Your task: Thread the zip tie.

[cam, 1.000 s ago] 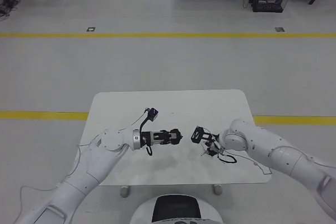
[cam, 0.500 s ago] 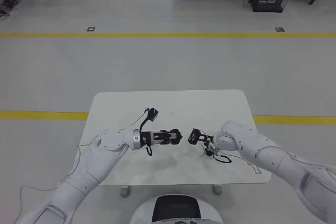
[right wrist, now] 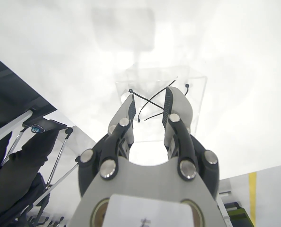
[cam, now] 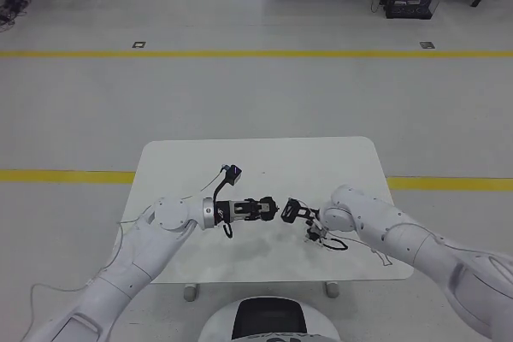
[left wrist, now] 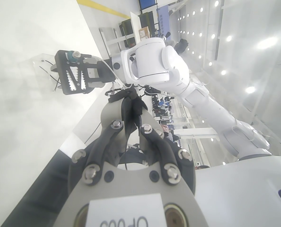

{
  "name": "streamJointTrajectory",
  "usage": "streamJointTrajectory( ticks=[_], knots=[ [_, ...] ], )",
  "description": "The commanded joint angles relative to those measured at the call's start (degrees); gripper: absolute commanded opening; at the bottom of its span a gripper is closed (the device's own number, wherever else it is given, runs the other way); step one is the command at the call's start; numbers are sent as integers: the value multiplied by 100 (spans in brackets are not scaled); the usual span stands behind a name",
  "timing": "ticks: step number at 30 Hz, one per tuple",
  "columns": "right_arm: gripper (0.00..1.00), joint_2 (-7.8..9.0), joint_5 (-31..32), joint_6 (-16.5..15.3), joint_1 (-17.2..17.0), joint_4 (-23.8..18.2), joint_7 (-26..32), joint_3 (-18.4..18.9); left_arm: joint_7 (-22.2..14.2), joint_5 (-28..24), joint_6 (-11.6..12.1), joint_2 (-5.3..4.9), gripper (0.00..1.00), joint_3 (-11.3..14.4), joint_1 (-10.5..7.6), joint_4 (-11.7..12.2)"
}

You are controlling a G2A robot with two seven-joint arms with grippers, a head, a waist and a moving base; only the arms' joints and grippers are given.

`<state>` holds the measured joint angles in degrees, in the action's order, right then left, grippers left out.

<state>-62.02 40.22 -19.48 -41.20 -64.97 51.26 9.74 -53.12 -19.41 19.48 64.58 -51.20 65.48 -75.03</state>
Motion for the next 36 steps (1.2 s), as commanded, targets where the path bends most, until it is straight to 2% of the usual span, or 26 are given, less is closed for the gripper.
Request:
streamJointTrajectory(
  ticks=[1, 4, 13, 25, 36],
  knots=[
    [29, -2, 16, 0, 2, 7, 27, 0, 0, 0, 0, 0, 0, 0, 0, 0],
    [29, -7, 68, 0, 45, 156, 84, 0, 0, 0, 0, 0, 0, 0, 0, 0],
    [28, -83, 8, 0, 53, 199, 334, 0, 0, 0, 0, 0, 0, 0, 0, 0],
    [28, -276, -92, 0, 52, 409, 623, 0, 0, 0, 0, 0, 0, 0, 0, 0],
    [26, -453, 96, 0, 8, 694, 558, 0, 0, 0, 0, 0, 0, 0, 0, 0]
  ],
)
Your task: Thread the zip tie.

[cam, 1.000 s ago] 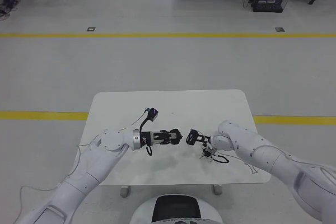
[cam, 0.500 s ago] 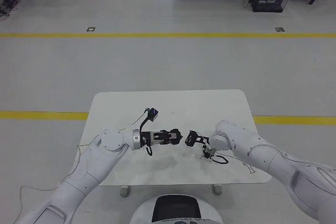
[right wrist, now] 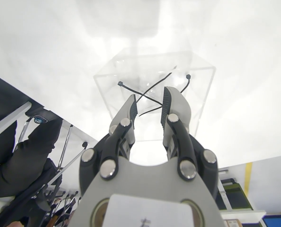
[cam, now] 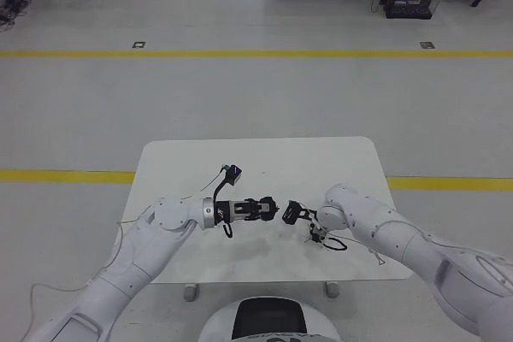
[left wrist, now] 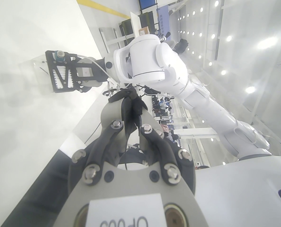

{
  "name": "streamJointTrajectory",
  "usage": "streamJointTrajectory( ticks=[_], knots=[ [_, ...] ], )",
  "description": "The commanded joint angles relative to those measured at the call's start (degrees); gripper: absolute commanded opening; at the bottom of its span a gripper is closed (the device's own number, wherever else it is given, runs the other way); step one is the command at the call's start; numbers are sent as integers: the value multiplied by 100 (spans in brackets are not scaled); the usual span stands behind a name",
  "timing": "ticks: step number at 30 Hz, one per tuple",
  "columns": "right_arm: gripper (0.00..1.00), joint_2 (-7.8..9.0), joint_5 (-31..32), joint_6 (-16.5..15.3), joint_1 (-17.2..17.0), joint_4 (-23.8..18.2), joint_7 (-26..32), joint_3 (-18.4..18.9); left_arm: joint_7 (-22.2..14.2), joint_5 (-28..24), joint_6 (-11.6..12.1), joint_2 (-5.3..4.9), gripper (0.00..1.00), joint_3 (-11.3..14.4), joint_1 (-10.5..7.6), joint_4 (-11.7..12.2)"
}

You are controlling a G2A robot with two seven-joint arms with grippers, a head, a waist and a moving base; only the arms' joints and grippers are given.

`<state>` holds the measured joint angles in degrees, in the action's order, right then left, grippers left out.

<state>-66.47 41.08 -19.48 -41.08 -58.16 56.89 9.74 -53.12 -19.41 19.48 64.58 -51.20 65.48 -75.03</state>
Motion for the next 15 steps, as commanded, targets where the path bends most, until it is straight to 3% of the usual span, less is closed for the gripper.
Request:
streamJointTrajectory(
  ticks=[1, 7, 15],
  knots=[
    [25, -20, 26, 0, -5, 27, -15, 0, 0, 0, 0, 0, 0, 0, 0, 0],
    [22, -89, 148, 0, -32, 121, -89, 0, 0, 0, 0, 0, 0, 0, 0, 0],
    [1, -145, 201, 0, -15, 200, -129, 0, 0, 0, 0, 0, 0, 0, 0, 0]
  ],
)
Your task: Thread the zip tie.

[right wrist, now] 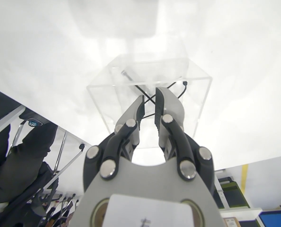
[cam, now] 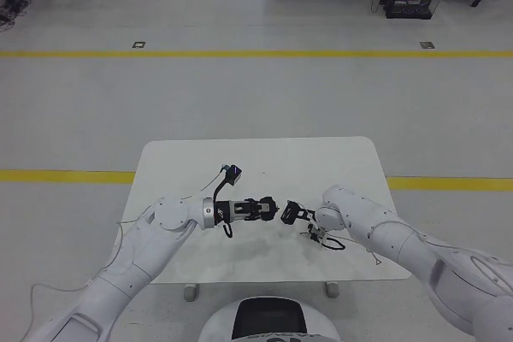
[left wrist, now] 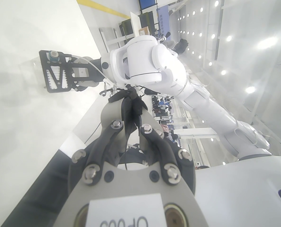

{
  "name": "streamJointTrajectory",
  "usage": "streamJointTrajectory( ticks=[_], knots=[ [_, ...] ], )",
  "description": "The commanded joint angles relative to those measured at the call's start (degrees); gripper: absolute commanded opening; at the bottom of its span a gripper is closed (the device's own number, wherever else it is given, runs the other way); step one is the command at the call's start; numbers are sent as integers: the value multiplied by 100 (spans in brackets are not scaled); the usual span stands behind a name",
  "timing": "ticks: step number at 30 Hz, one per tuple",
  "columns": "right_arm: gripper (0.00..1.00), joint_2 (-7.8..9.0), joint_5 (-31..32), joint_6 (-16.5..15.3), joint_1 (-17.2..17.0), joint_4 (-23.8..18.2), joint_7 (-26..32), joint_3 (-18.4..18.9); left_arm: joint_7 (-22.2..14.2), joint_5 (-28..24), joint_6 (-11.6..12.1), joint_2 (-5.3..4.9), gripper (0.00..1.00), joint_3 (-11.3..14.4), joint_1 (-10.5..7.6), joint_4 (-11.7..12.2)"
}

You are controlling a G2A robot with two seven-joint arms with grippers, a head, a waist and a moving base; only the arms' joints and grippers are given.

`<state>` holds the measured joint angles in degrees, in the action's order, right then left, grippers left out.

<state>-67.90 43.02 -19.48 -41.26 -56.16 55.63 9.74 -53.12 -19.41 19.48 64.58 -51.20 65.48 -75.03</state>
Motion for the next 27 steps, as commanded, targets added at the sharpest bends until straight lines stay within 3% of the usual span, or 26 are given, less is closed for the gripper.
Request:
streamJointTrajectory(
  ticks=[1, 9, 27],
  knots=[
    [0, -4, 13, 0, 3, 5, -6, 0, 0, 0, 0, 0, 0, 0, 0, 0],
    [0, 13, 24, 0, 33, -51, -39, 0, 0, 0, 0, 0, 0, 0, 0, 0],
    [1, 349, -122, 0, 95, -569, -245, 0, 0, 0, 0, 0, 0, 0, 0, 0]
  ],
)
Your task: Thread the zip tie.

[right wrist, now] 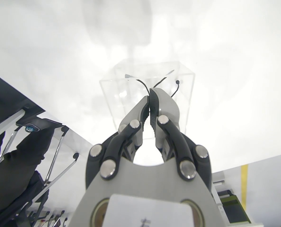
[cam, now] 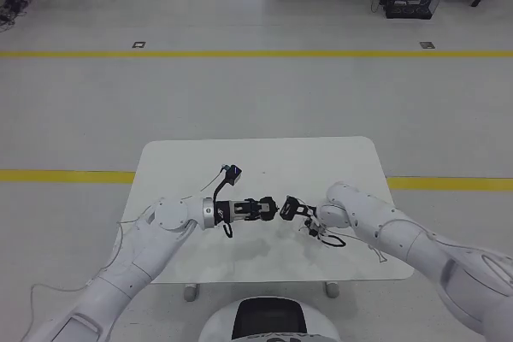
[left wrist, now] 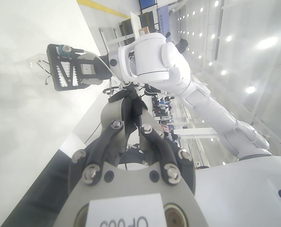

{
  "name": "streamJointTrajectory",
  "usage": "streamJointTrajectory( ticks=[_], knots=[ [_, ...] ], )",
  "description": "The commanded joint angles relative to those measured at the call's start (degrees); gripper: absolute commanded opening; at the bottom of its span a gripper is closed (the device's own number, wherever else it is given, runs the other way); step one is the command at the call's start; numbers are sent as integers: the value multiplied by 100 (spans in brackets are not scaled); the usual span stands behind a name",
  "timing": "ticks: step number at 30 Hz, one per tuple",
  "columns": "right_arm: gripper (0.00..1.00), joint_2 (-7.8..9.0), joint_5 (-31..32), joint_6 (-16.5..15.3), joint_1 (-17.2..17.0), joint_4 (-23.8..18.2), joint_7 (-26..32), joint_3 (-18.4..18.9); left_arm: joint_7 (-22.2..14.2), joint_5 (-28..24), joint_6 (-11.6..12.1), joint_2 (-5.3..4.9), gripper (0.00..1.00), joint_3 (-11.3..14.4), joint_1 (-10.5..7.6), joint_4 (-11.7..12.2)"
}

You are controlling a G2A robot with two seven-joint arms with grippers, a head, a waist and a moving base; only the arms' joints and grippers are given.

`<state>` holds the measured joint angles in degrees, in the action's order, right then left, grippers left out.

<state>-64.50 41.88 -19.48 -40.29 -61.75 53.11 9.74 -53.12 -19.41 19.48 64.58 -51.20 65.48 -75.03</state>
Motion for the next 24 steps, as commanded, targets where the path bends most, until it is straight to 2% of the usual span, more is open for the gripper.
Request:
streamJointTrajectory(
  ticks=[1, 3, 5, 24],
  knots=[
    [5, 14, -15, 0, -4, -17, 11, 0, 0, 0, 0, 0, 0, 0, 0, 0],
    [11, 23, -33, 0, -7, -23, 14, 0, 0, 0, 0, 0, 0, 0, 0, 0],
    [13, 26, -50, 0, -11, -23, 17, 0, 0, 0, 0, 0, 0, 0, 0, 0],
    [12, -117, -106, 0, -56, 131, 170, 0, 0, 0, 0, 0, 0, 0, 0, 0]
  ],
)
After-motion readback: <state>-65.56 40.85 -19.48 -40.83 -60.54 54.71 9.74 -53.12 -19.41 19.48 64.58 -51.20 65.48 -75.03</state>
